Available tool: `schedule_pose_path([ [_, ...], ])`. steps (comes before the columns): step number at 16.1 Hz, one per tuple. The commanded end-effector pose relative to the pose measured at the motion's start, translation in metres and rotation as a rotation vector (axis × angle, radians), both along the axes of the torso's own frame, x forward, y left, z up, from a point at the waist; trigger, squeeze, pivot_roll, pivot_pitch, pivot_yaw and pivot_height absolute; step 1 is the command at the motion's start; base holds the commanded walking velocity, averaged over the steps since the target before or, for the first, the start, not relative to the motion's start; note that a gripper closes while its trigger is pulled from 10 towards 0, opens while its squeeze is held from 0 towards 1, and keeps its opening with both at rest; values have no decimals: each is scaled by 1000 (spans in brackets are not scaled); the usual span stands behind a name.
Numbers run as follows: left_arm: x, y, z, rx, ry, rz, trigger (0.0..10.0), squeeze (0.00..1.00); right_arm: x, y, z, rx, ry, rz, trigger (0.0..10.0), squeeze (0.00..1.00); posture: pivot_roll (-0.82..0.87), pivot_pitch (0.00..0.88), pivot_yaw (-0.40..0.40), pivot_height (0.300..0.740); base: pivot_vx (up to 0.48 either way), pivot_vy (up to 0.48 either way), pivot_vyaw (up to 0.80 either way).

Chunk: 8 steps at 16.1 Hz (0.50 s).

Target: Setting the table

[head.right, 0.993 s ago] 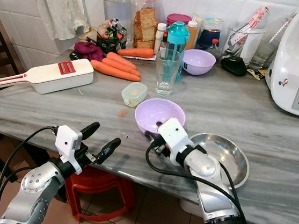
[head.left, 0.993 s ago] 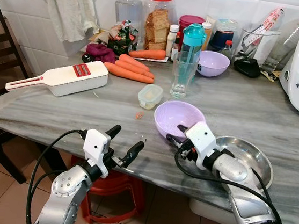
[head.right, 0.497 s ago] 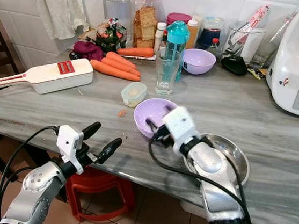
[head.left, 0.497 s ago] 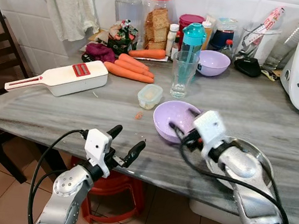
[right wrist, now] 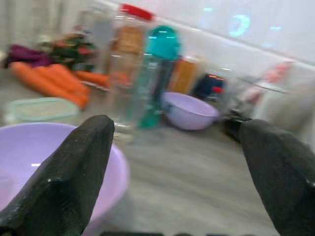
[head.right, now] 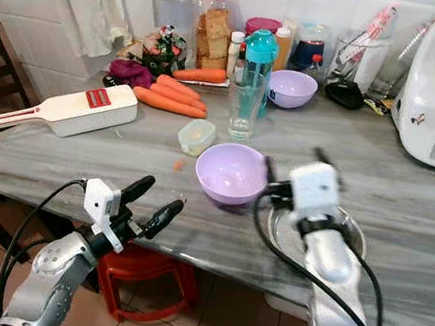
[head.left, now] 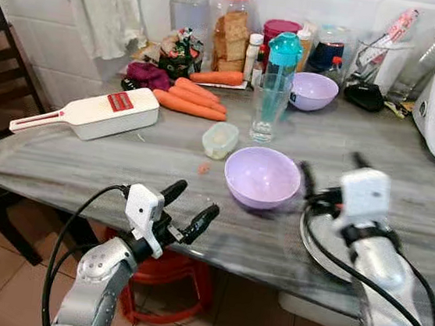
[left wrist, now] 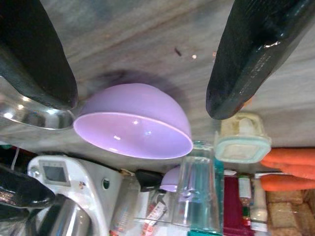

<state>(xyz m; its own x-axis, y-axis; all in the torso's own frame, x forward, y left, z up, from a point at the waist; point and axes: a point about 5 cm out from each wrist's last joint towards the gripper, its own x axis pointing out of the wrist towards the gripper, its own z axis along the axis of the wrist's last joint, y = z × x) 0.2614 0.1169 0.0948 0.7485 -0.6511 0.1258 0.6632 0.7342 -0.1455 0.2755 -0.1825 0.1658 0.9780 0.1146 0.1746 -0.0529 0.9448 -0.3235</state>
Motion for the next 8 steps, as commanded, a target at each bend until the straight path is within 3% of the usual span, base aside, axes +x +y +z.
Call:
schedule_pose_path([
  [1, 1, 2, 4, 11, -10, -14, 10000, 0, -6, -3, 4, 9, -37, -52, 10000, 1000, -47, 0, 81, 740, 0, 0, 0],
  [4, 4, 6, 5, 17, -12, 4, 10000, 0, -17, -10, -5, 22, -8, -157, 10000, 1000, -49, 0, 82, 740, 0, 0, 0],
  [8, 1, 4, 5, 16, -6, -10, 10000, 0, -31, -18, -32, 45, 115, -253, 10000, 1000, -49, 0, 80, 740, 0, 0, 0],
])
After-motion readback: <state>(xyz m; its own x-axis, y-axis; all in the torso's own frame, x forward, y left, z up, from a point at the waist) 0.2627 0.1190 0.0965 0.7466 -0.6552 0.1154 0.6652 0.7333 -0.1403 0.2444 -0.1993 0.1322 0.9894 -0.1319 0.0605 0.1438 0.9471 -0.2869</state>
